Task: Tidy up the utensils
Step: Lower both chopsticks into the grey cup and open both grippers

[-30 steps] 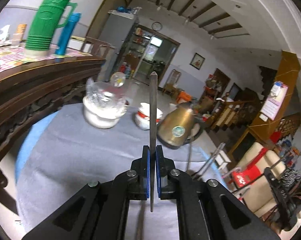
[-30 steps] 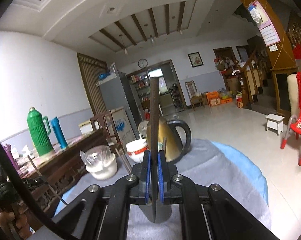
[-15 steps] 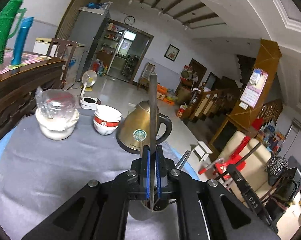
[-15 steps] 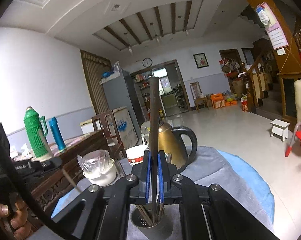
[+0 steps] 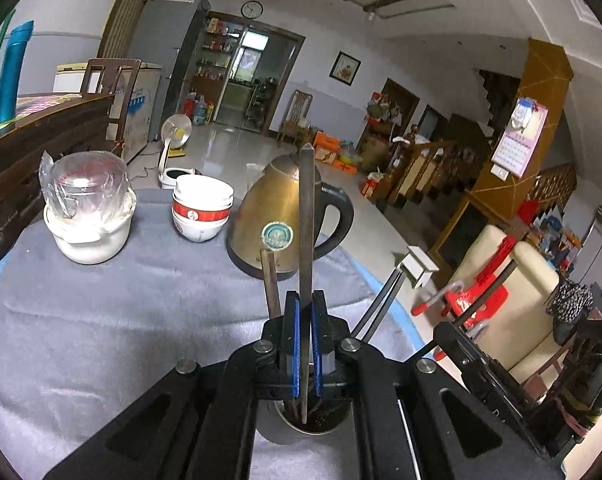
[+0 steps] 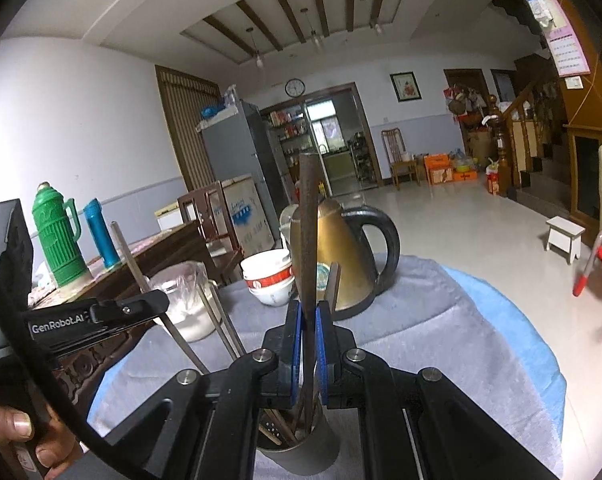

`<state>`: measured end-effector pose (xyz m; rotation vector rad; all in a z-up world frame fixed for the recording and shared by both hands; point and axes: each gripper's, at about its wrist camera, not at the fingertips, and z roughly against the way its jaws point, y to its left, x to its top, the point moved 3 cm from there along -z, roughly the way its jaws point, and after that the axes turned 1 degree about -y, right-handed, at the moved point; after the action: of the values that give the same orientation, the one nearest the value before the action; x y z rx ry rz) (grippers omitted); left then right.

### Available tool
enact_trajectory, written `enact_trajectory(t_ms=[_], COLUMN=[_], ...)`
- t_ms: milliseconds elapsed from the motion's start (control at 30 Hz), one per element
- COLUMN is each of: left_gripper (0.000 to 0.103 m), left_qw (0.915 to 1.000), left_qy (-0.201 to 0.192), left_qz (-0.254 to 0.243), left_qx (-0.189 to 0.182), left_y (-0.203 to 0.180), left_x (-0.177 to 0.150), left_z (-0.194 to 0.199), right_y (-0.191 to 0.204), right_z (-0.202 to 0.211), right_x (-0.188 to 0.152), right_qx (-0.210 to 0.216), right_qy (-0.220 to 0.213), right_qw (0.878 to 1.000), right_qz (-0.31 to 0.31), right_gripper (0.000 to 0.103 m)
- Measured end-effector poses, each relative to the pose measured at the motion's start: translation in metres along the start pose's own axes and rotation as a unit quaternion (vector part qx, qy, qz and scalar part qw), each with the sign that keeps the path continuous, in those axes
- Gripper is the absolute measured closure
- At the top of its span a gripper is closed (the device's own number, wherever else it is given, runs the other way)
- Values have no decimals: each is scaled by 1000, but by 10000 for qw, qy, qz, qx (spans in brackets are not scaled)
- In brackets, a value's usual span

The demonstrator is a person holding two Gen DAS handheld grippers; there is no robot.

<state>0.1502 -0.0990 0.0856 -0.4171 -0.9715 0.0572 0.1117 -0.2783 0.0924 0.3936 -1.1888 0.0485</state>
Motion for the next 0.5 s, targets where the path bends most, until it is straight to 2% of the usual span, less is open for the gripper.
enact_trajectory(t_ms=[500], left_gripper=[97], left_qw=[9978], left_qy=[542], left_qz=[-381], left_qx=[-74], left_y=[-10], left_x=[-18], left_z=[-23], right_y=[-5], right_z=[-36], right_x=[-19], right_qx=[60], right_qy=[638], right_qw=[9979], right_qz=[29], right_gripper=[95])
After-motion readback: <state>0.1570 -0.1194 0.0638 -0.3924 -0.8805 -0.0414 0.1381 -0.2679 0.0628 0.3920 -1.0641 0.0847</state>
